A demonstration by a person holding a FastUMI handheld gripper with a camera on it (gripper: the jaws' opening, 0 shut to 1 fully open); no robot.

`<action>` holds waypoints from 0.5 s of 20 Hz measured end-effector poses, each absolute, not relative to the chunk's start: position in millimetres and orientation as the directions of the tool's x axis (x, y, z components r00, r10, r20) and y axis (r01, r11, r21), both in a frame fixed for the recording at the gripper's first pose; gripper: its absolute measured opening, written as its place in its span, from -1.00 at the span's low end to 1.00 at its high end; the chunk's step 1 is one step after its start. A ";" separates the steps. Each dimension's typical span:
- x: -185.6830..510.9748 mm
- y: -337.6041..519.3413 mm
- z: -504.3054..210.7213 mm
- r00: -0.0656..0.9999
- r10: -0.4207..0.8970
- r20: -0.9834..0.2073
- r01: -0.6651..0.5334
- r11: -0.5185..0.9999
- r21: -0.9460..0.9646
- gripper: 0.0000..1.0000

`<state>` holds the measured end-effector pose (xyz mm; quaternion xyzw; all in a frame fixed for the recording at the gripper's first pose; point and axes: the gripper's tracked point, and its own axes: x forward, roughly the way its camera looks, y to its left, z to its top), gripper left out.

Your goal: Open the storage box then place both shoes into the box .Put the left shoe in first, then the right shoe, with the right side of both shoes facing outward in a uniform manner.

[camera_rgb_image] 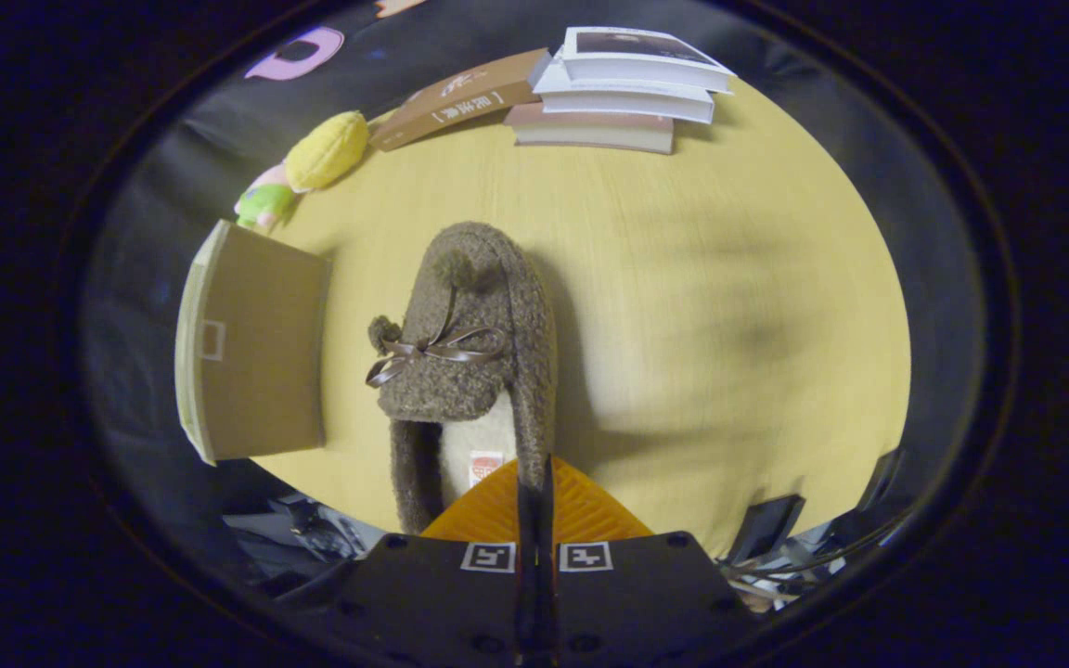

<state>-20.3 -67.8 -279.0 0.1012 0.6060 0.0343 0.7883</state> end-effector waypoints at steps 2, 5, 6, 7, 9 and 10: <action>-19.8 -37.9 -250.3 0.283 0.263 -0.922 0.062 0.954 0.292 -0.93; -15.2 4.6 -205.7 0.326 0.347 -0.879 -0.005 0.931 0.366 -0.93; -14.8 22.6 -192.5 0.335 0.378 -0.863 -0.026 0.919 0.393 -0.93; -15.1 41.6 -179.4 0.337 0.414 -0.845 -0.043 0.904 0.426 -0.93; -17.4 80.6 -156.0 0.327 0.490 -0.808 -0.069 0.865 0.497 -0.93; -19.6 99.5 -146.1 0.316 0.519 -0.794 -0.083 0.849 0.522 -0.93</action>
